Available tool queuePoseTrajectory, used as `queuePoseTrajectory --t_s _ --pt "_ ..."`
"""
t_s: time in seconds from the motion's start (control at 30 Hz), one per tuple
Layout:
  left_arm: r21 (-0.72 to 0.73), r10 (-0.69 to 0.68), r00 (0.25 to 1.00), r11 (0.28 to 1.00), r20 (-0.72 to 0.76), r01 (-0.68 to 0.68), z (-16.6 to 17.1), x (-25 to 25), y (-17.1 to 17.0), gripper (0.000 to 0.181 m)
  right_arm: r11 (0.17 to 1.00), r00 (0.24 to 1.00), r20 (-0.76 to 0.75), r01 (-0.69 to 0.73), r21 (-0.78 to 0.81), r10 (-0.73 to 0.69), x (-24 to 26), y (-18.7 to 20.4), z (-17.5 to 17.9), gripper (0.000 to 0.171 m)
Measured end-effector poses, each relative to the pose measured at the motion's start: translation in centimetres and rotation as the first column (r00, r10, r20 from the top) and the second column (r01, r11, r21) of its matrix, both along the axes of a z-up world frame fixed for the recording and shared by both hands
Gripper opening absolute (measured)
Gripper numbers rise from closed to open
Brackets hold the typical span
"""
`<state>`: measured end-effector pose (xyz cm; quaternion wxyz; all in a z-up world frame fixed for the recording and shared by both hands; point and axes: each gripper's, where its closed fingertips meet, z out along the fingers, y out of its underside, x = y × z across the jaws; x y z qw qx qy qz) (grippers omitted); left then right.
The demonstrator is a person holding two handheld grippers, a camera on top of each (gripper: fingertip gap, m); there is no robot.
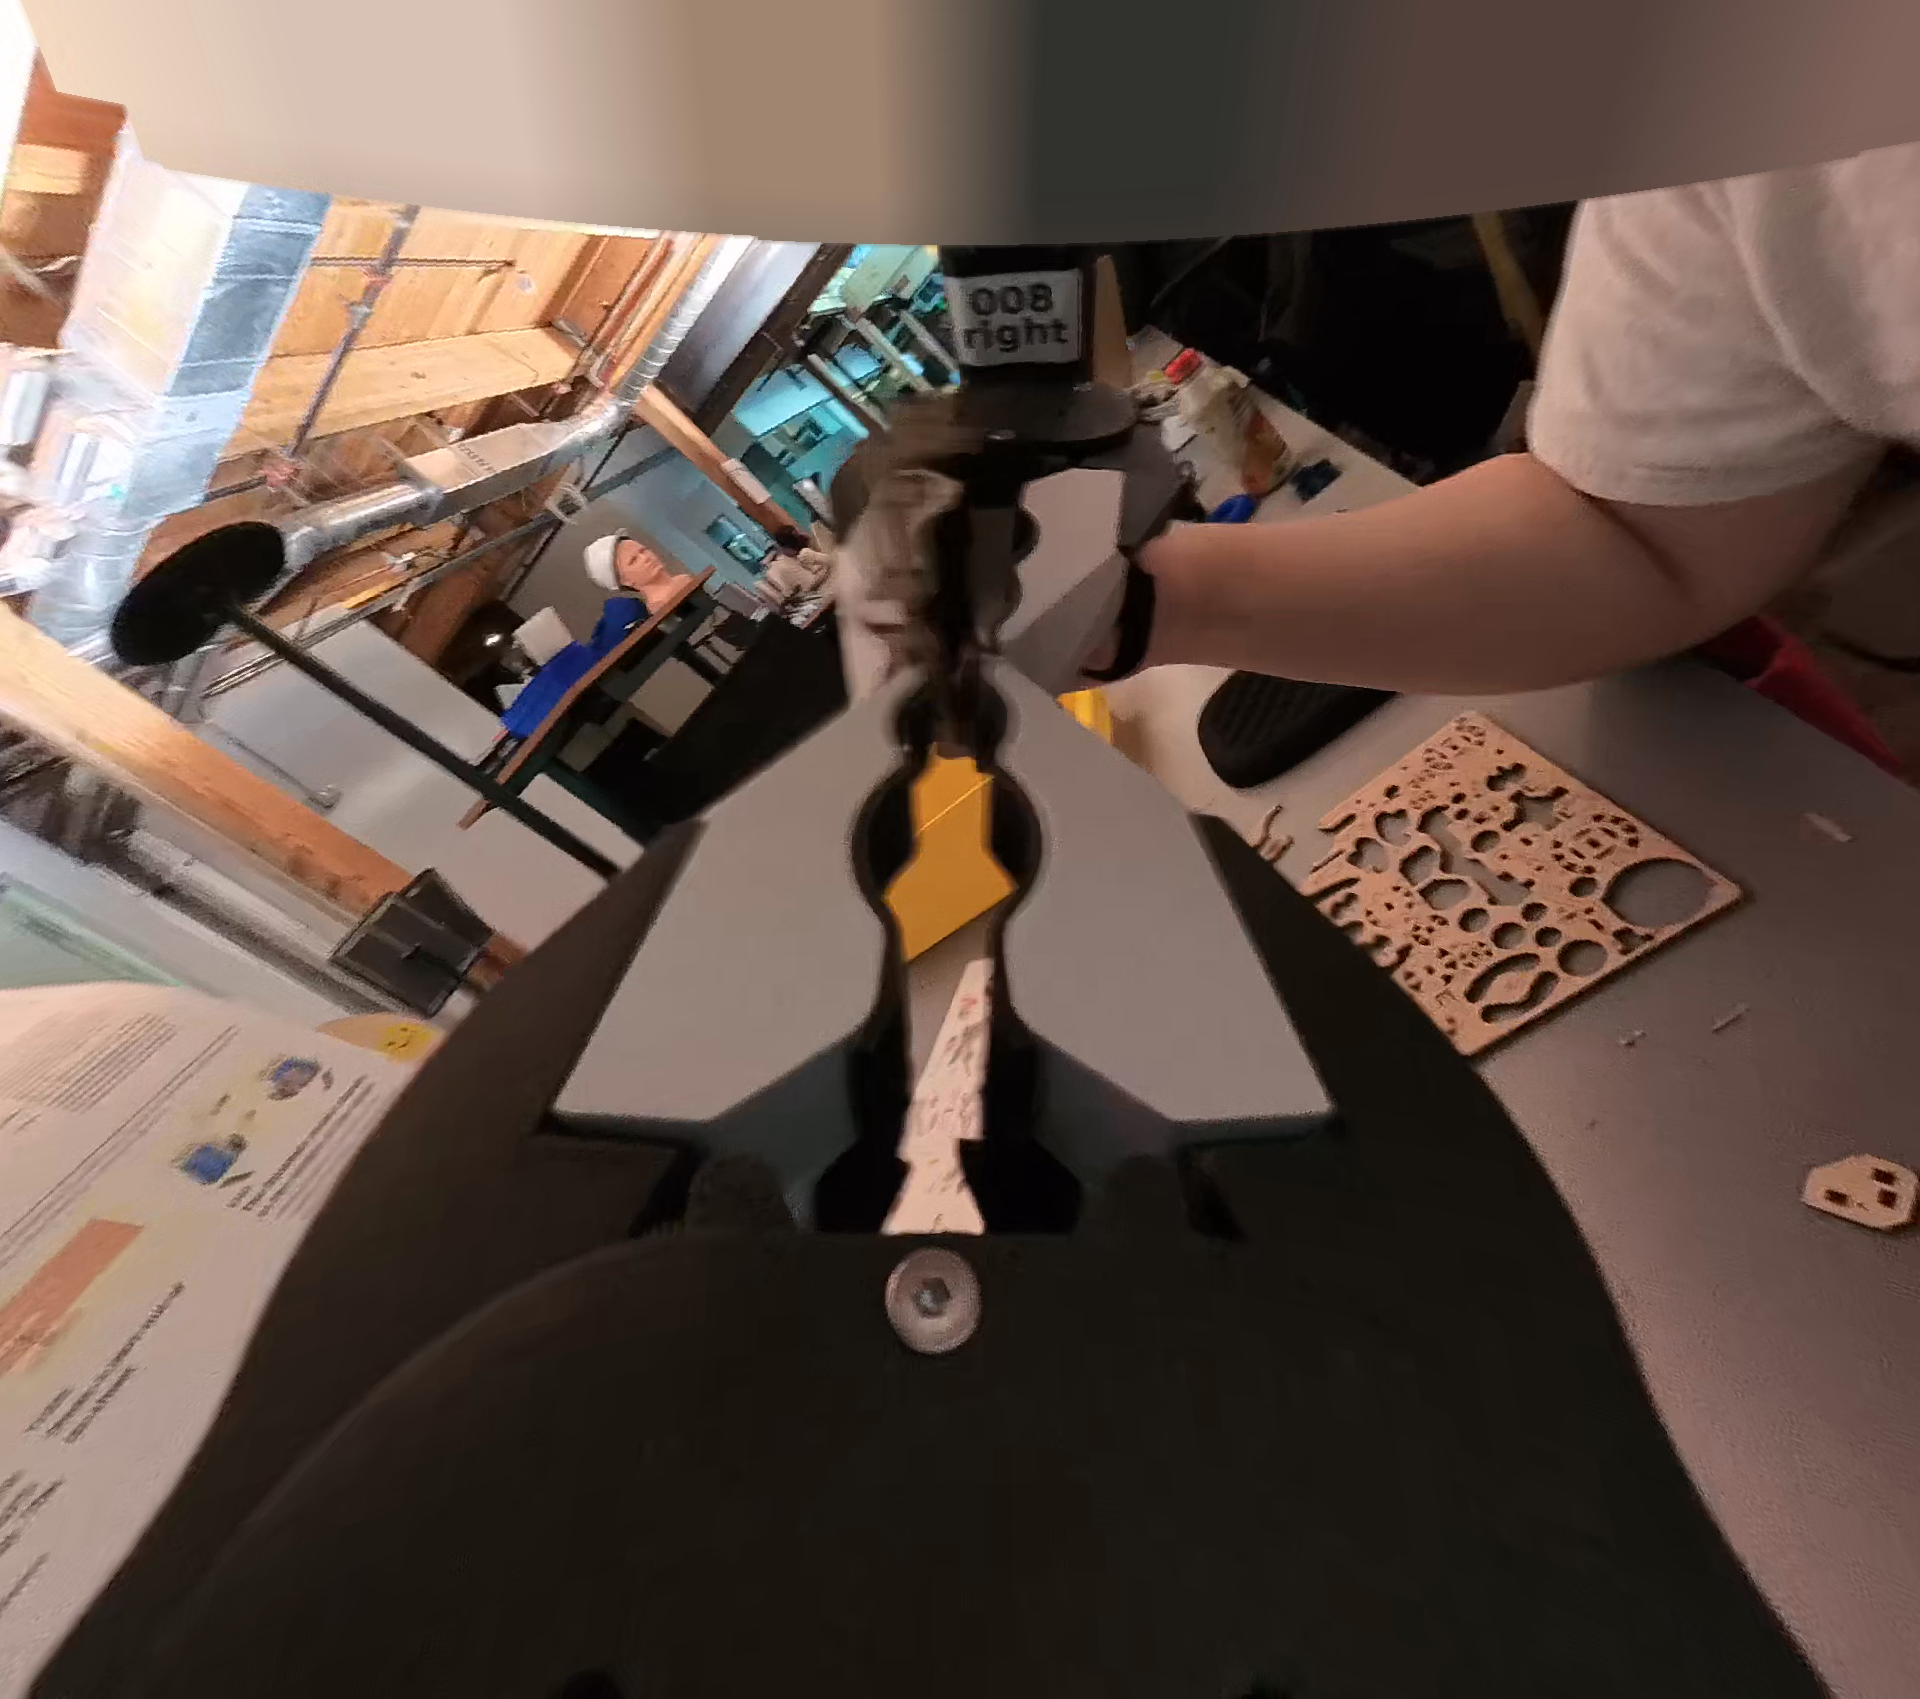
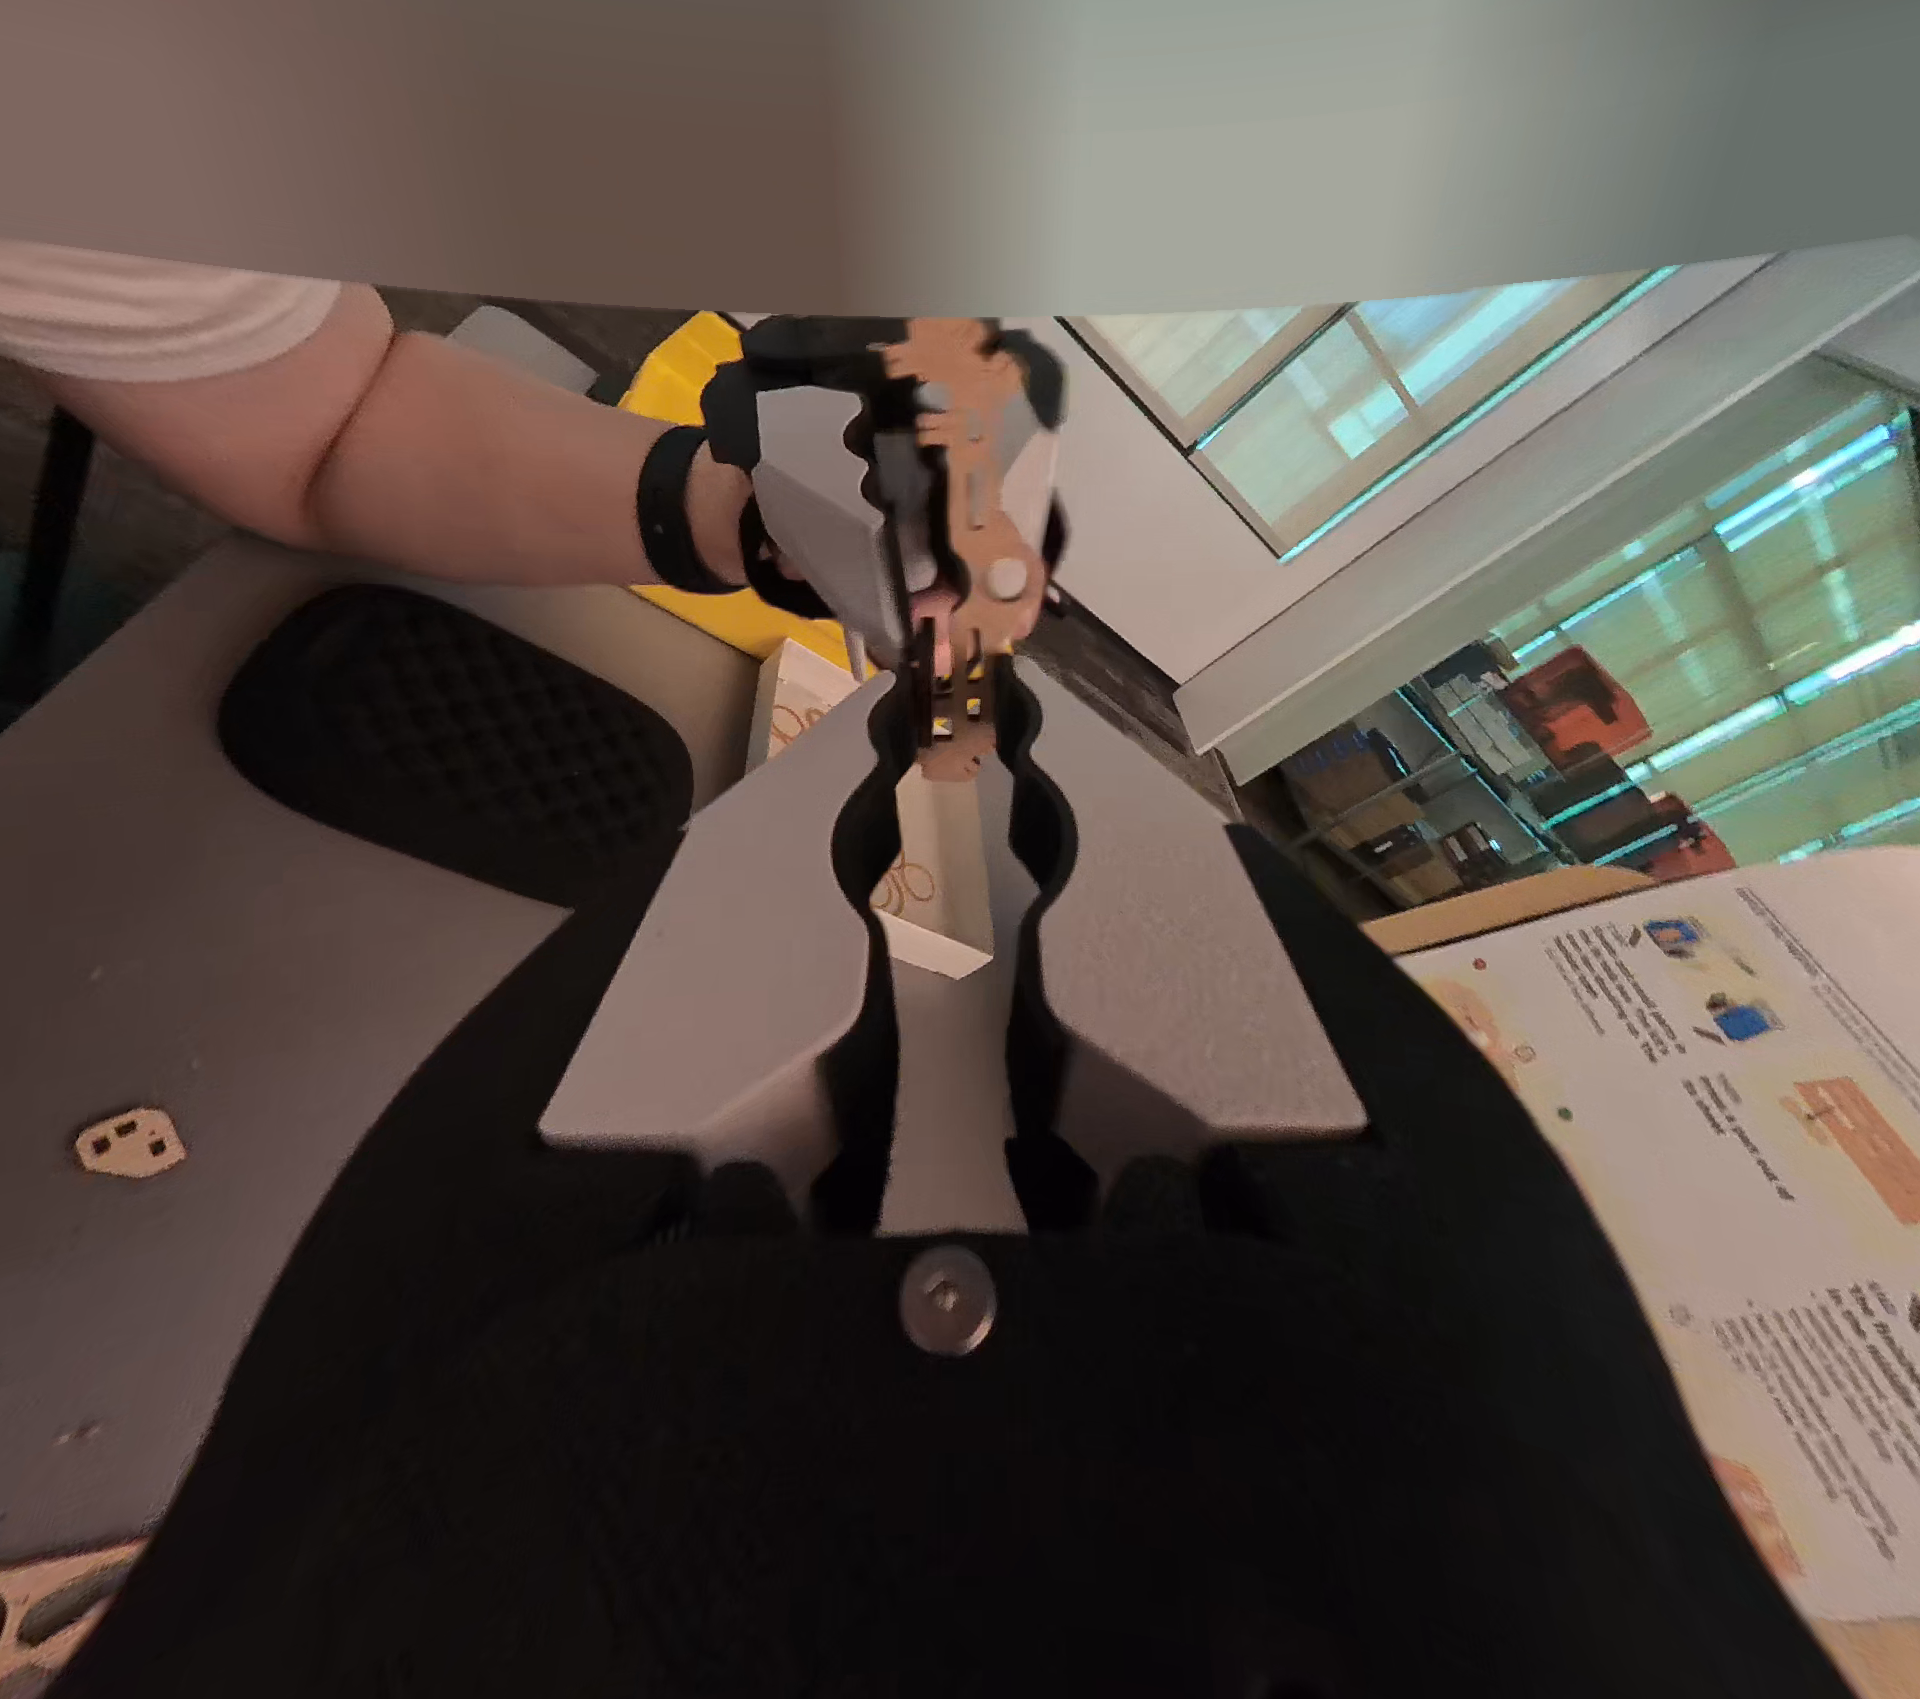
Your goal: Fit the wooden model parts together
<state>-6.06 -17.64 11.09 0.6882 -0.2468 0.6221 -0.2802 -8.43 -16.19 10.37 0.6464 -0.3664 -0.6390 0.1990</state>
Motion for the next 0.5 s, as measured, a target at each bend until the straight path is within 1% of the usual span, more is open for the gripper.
queuePoseTrajectory --t_s 0.1,0.23,0.33,0.37,0.43,0.47,0.5 --pt "-0.060 -0.020 0.999 0.998 0.028 0.022 0.1 0.3 0.2 0.000 0.999 1.000 -0.020 0.012 -0.034 -0.012 0.3 0.5 0.2 0.015" --pt "-0.108 0.012 0.999 0.994 0.043 -0.008 0.1 0.6 1.1 0.001 0.987 0.999 -0.032 -0.002 -0.158 -0.003 0.6 1.3 0.0 0.014" --pt "-0.201 -0.012 1.000 0.979 0.028 0.017 0.1 0.7 1.4 0.001 0.949 0.994 -0.078 -0.097 -0.300 0.077 0.6 1.2 0.0 0.014" --pt "-0.246 -0.026 0.999 0.969 0.034 0.033 0.3 0.7 1.4 0.001 0.928 0.988 -0.108 -0.142 -0.345 0.111 0.7 1.1 0.2 0.015" --pt "-0.342 -0.040 0.998 0.938 0.056 0.057 0.8 0.8 1.7 0.001 0.875 0.972 -0.161 -0.227 -0.428 0.173 0.8 0.8 0.4 0.022" --pt "-0.380 -0.040 0.997 0.923 0.066 0.062 0.9 0.8 2.0 0.001 0.850 0.965 -0.180 -0.253 -0.462 0.189 0.9 0.9 0.5 0.025" --pt "-0.407 -0.040 0.996 0.911 0.077 0.068 1.0 0.9 2.1 0.001 0.833 0.962 -0.192 -0.266 -0.485 0.195 1.0 1.0 0.5 0.023"
